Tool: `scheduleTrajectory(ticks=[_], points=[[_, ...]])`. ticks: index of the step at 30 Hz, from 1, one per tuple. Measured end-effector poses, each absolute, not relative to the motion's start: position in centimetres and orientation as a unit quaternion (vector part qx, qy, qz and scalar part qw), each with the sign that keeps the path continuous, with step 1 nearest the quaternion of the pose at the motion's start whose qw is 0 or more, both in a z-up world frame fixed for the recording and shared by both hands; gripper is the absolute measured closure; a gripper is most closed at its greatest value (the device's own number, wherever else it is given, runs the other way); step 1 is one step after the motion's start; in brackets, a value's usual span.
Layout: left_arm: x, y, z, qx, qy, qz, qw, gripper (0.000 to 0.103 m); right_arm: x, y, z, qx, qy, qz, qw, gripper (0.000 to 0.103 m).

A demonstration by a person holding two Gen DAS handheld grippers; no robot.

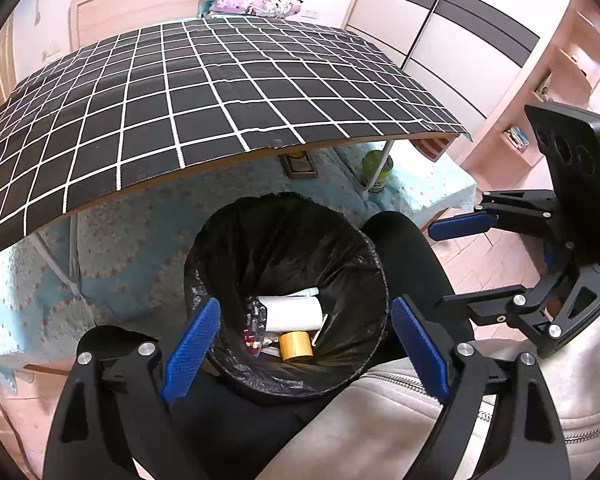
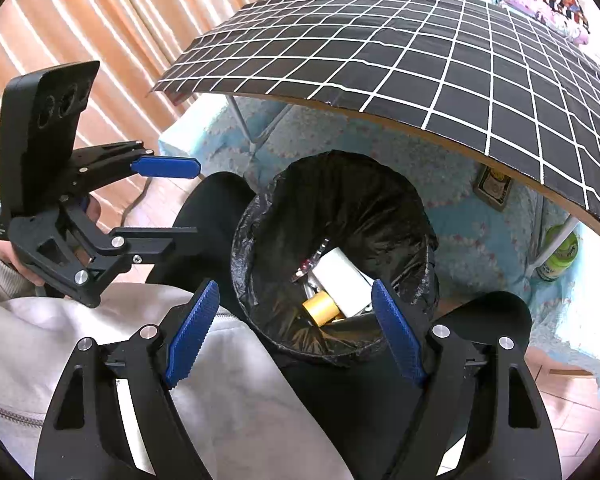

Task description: Collect trash

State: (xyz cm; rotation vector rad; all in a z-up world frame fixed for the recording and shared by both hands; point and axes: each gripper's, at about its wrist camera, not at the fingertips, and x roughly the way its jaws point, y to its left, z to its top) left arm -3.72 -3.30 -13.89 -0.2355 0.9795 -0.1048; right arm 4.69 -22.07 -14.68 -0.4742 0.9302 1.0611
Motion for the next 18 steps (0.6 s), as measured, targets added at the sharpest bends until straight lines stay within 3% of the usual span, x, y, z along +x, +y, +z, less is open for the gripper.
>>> scheduleTrajectory(ticks=[18], points=[[-3.66,-3.72,-13.66,-0.110,0.466,-0.056,0.876,0.018,4.59,-21.76,-14.68,-0.219,0.422,0.483,0.736,0.025]])
